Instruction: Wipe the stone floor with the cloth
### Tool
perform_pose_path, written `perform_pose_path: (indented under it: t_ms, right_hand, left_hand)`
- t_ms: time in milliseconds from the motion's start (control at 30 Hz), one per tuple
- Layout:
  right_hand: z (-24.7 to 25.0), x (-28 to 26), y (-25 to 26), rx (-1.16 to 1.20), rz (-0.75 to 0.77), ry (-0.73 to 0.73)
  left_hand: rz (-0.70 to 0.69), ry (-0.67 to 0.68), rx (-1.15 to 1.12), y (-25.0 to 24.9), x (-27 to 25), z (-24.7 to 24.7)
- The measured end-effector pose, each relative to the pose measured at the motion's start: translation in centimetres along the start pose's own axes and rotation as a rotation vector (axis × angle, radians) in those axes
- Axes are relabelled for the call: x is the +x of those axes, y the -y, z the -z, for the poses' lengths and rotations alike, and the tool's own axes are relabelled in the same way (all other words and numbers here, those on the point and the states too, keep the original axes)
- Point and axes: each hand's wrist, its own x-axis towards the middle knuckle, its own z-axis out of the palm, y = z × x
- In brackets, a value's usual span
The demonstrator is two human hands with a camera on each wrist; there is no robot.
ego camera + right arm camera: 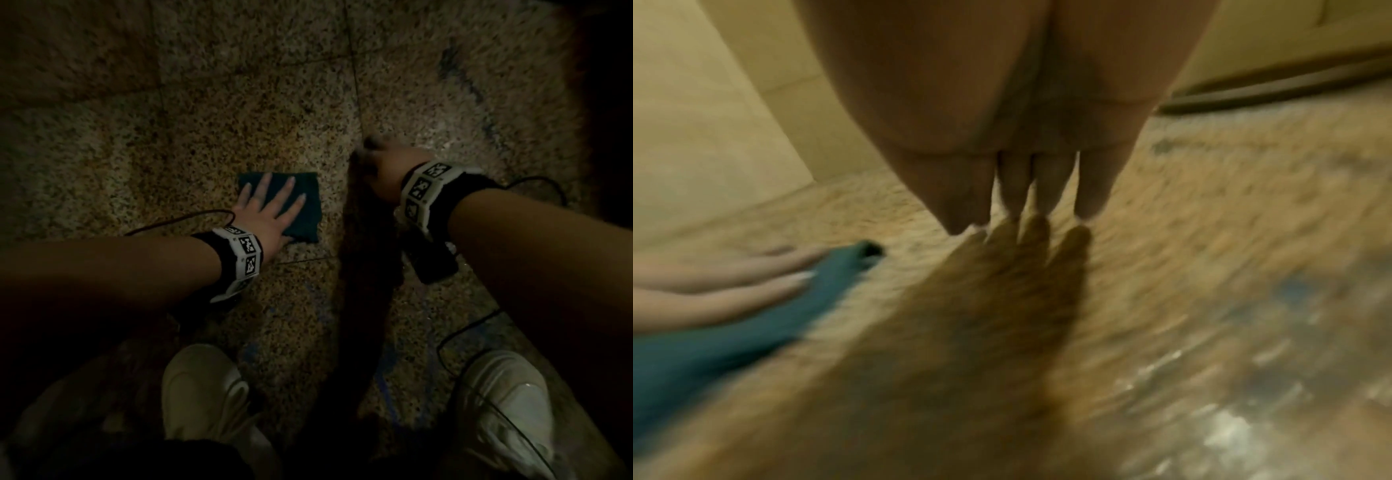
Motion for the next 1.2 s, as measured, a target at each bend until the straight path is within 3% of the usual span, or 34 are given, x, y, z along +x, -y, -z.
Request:
perform_pose_path:
  t_ms: [100,167,400,533,800,1200]
  right_hand:
    - [-0.3,0.0,-2.8,-0.079,-0.071,0.02]
    - [-1.1,-0.3,-4.1,-0.101,-0.061,0.06]
    - [-1.7,-0.8,-4.2,0.047,-0.043,0.021]
    - [-2.7,-1.6,-6.2,0.086,-0.208,-0.064]
    - [-4.1,-3.5,-8.6,0.123,-0.184,-0.068]
    - [-3.8,-3.3,-8.2,0.157,-0.214,0.022]
  left_hand:
    - [-0.067,-0.016,0.051,-2.0,0.2,0.1]
    - [-0.073,-0.036,-0.035,-3.7,0.4,0.3]
    - [0.092,-0.145,-0.229,-6.4,3.2,2.1]
    - [0.096,-0.172,-0.209,-6.7,4.1,3.2]
    - [-0.129,-0.107,-0.018,-7.8,1.2,1.0]
    - [0.006,-0.146,-0.178,-9.6,4.5,4.5]
